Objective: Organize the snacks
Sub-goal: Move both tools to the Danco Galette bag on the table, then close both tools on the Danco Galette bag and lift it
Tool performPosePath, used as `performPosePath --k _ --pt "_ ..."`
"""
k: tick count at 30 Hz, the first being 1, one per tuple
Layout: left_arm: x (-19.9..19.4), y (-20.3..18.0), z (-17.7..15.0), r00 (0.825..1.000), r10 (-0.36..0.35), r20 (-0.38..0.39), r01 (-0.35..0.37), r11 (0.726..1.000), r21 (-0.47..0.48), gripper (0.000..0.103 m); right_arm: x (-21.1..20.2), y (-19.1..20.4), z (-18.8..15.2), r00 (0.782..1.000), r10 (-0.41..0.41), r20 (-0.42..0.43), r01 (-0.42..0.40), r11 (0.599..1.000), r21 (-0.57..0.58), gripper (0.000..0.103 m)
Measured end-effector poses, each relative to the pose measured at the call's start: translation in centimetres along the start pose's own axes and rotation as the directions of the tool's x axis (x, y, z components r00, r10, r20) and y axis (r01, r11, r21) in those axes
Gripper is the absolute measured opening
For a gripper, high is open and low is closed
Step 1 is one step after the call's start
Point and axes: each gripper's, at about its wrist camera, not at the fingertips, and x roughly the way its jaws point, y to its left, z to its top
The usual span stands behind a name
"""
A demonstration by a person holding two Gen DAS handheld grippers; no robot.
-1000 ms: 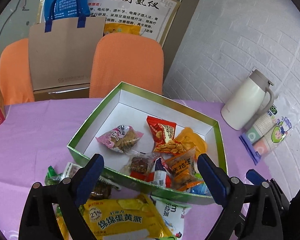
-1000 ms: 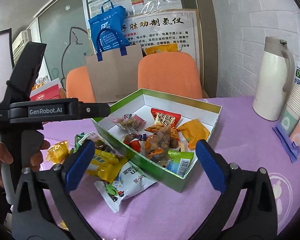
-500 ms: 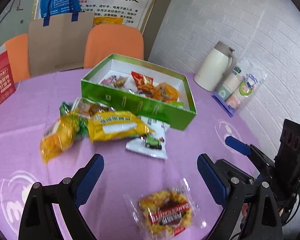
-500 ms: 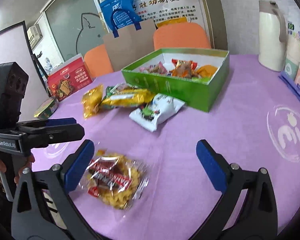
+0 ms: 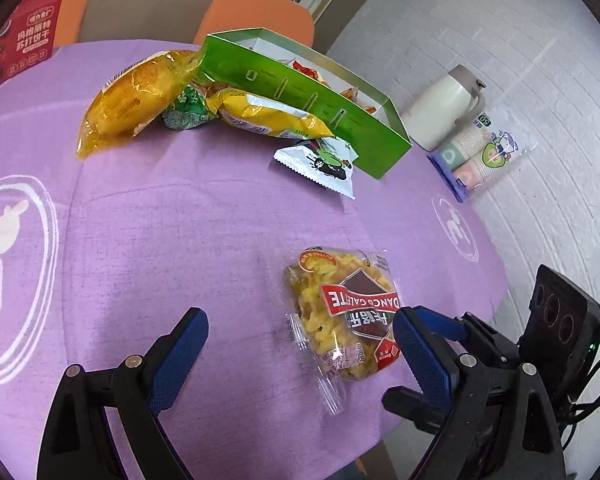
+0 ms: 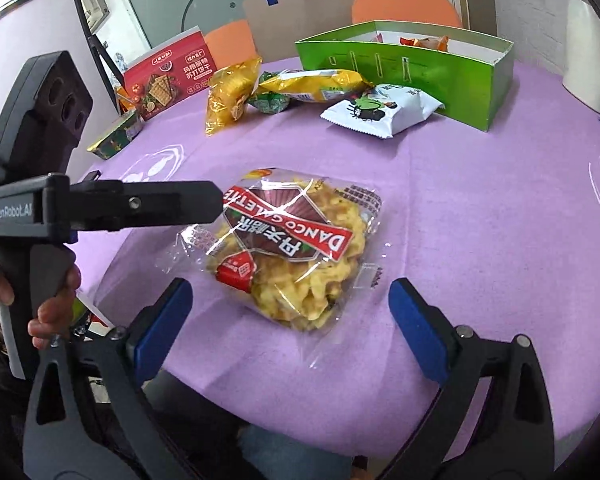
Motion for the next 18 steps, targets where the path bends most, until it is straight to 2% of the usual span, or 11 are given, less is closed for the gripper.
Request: performPosePath --k 4,6,10,11,15,18 --pt "0.3 0.0 0.2 1.0 -0.012 0.002 0.012 1.0 0.006 0.086 0.6 0.5 0.2 1.0 0.005 0.008 -0.005 1.0 -0.031 0.09" --pt "0.6 -0.3 0.4 1.0 -0.02 -0.002 0.02 1.0 0.015 0.08 0.7 0.6 0.3 1.0 0.007 0.015 -0.006 0.999 -0.039 0.079" --pt "1.6 -0.8 0.5 0.999 -0.029 -0.023 0.03 0.999 0.037 0.057 0.8 0.4 0.4 1.0 0.002 0.021 -0.001 0.999 -0.043 0.069" --pt "1.8 -0.9 0.5 1.0 -0.013 -0.02 0.014 0.999 0.042 0.057 0.7 0.3 0.4 1.0 0.004 0.023 -0.003 0.999 -0.041 0.067" --pt "1.5 -0.4 0.7 1.0 -0.009 -0.005 0.01 0.999 0.041 0.045 0.6 0.0 0.3 0.999 0.023 0.032 -0.022 0.999 -0.034 0.067" --pt "1.5 -0.1 0.8 1.0 -0.011 -0.01 0.011 0.999 0.033 0.045 0.5 -0.1 0.2 0.999 0.027 0.044 -0.026 0.999 -0.033 0.067"
